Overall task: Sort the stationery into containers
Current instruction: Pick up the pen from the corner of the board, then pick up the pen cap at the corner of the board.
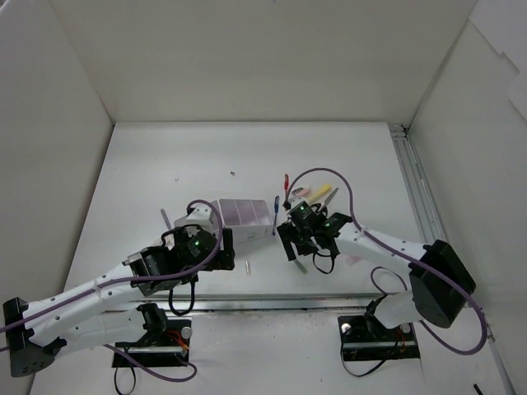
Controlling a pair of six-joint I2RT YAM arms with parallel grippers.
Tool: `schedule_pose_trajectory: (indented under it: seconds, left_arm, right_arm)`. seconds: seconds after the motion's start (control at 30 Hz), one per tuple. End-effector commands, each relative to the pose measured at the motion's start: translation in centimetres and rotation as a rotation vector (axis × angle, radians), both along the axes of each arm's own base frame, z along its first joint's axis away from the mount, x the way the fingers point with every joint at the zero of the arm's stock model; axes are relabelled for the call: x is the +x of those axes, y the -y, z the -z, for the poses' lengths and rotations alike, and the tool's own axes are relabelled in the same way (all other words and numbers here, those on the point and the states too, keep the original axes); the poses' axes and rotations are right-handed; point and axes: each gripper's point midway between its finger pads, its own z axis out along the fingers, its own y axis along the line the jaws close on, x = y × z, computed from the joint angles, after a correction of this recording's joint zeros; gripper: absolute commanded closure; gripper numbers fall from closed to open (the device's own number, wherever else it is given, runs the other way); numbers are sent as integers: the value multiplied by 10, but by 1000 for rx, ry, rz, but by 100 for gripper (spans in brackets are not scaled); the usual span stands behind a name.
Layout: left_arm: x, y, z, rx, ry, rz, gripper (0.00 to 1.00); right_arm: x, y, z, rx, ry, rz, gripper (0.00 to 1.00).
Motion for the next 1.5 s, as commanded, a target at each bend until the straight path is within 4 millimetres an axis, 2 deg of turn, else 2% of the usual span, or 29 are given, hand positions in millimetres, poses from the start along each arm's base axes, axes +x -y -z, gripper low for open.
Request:
schedule_pose_trajectory:
  seconds: [0.0,0.03,0.1,0.27,0.4,0.47,0.53,0.6,0.63,0.7,0.73,0.8,0.83,0.9,0.97,1.0,1.03,1.07,1.13,1.27,1.33,1.47]
  left_arm:
    - [4,13,-10,-61,32,19,1]
    - [4,13,-8,-57,30,21,1]
    - [4,14,-9,-64,33,34,0]
    - [3,14,-6,-71,36,40,1]
    - [3,16,-4,-70,35,45,1]
    - [2,19,-2,-75,28,52,0]
    - [1,27,2,-79,13,83,0]
    - [0,30,11,-52,-18,90,1]
    - [-2,32,15,-50,-38,93,1]
    - [-3,39,24,-44,-65,107,0]
    - [-6,46,28,-54,-88,134,1]
    - [-5,56,38,-58,-106,148,3]
    - [-5,60,41,-61,-114,152,4]
    - [-2,69,50,-61,-128,145,6]
    - [1,73,55,-59,-138,116,6]
    - [5,77,58,-45,-146,101,9]
    - [8,76,61,-33,-147,80,11]
    - [8,75,72,3,-174,57,13]
    - [13,80,73,24,-187,34,16]
    - [14,82,91,116,-248,7,26]
    - [15,83,102,130,-264,-6,28]
    - [18,84,109,132,-275,-22,38]
  right_arm:
    - [6,-9,7,-60,27,-16,29]
    - [3,-9,16,-81,3,-13,32]
    - [1,-9,23,-92,-13,-4,42]
    - [-6,-11,42,-116,-62,-3,52]
    - [-14,-12,50,-112,-92,-6,77]
    - [-19,-16,49,-95,-98,-23,85]
    - [-22,-18,45,-65,-97,-30,100]
    - [-28,-17,42,-52,-90,-28,100]
    - [-26,-19,30,-18,-54,-25,100]
    - [-24,-13,21,-4,-7,10,100]
    - [-19,-11,2,34,58,28,100]
    - [-21,-5,-8,61,101,44,100]
    - [-19,-4,-26,117,155,53,100]
    - [-21,3,-44,175,216,67,100]
    - [-24,5,-51,206,242,69,100]
    - [-26,7,-56,230,263,70,100]
    - [-26,8,-59,242,271,72,100]
    - [-27,10,-59,242,277,75,100]
    - [-27,11,-61,249,287,78,100]
    - [-27,13,-58,234,284,81,100]
    - [-27,14,-56,221,282,83,100]
    - [-28,16,-54,214,279,86,100]
